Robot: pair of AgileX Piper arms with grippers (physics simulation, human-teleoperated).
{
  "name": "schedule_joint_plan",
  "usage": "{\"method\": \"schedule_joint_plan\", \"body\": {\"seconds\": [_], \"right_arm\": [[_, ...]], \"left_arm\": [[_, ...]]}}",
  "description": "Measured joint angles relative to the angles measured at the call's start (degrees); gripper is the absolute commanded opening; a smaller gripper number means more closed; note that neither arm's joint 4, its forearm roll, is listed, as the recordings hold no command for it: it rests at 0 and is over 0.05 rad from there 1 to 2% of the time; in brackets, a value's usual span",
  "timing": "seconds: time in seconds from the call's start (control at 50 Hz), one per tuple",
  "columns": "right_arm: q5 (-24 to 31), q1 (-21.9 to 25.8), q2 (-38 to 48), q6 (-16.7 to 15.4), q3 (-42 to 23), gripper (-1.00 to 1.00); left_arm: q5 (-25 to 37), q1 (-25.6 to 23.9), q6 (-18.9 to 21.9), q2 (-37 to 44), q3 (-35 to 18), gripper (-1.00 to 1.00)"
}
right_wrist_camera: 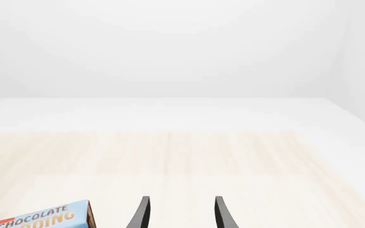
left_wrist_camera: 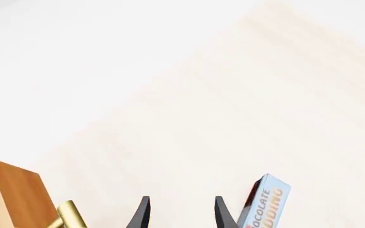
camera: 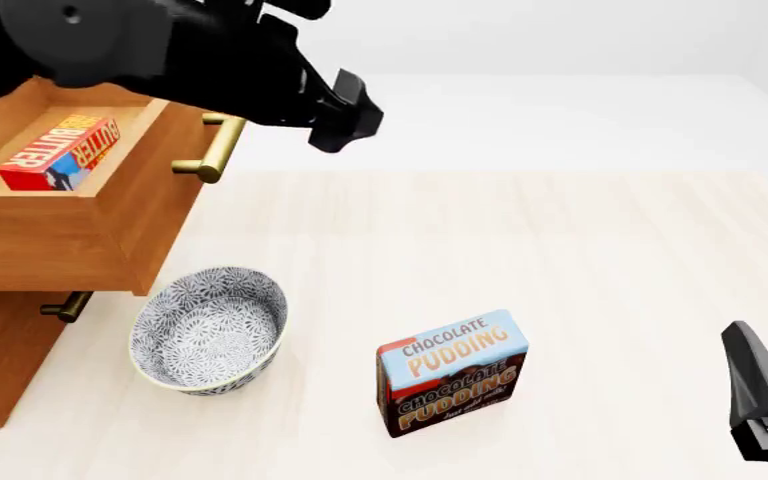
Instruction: Put the butter at the back in the top drawer of the cabinet and close it.
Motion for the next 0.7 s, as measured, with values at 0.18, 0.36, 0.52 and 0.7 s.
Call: {"method": "schedule_joint_plan", "body": {"seconds": [0.18, 0.36, 0.52, 0.7], "right_arm": [[0.00, 0.00, 0.00, 0.00, 0.00, 1.00], [0.00, 0.00, 0.00, 0.00, 0.00, 1.00], [0.00, 0.00, 0.00, 0.00, 0.00, 1.00], [0.00, 0.00, 0.00, 0.00, 0.00, 1.00]], "left_arm": [[-1.27, -0.14, -0.72, 1.68, 0.55, 1.00], [-2.63, 0.00, -1.34, 3.36, 1.31, 1.00], [-3.70, 0.41, -1.68, 4.37, 2.21, 1.00], [-4.71, 1.06, -1.96, 4.80, 3.67, 1.00]]}}
